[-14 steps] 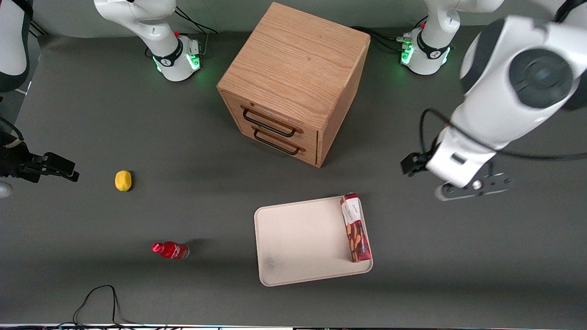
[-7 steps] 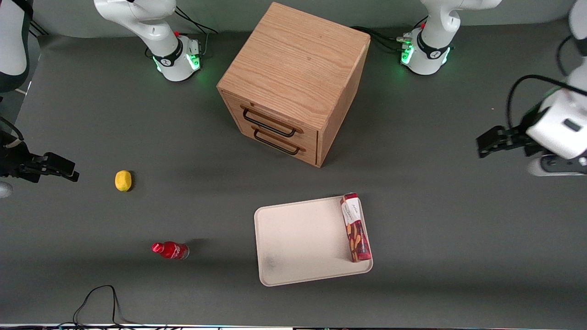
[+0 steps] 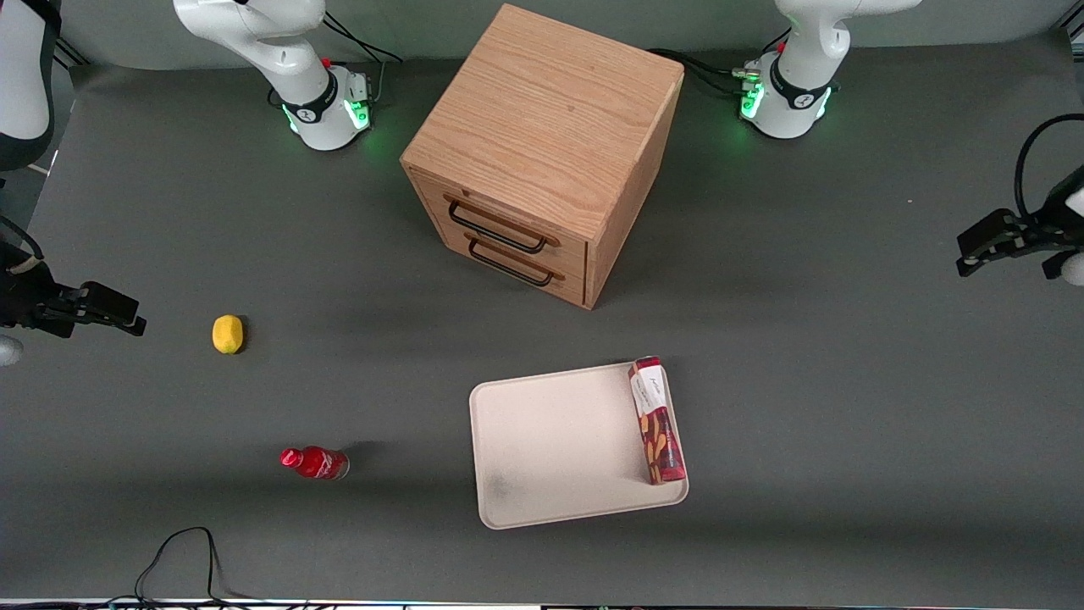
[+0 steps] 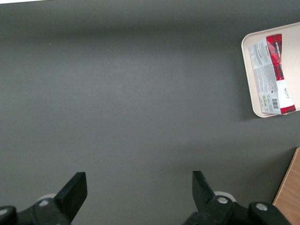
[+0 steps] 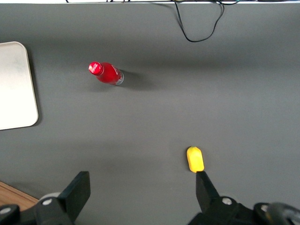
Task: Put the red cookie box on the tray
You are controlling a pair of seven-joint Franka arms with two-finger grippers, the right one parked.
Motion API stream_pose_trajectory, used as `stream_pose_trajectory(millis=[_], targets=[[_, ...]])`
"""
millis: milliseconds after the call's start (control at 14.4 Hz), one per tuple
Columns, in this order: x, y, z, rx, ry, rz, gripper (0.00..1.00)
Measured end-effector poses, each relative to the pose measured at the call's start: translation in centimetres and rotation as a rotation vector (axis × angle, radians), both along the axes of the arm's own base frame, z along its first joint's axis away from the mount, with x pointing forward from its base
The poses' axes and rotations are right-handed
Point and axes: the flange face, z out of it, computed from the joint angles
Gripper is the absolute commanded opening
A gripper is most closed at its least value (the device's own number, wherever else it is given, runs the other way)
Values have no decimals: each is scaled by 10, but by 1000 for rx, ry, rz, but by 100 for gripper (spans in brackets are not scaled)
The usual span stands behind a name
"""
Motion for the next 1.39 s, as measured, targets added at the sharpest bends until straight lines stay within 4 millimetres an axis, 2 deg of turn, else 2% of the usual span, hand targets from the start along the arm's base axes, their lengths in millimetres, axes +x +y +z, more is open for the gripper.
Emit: stream_pose_trajectory(millis=[416, 901, 1386], targets=[[-28, -11, 16, 0, 4, -2, 100], [-33, -23, 17, -9, 43, 53, 100], [-40, -18, 19, -6, 97, 66, 100]])
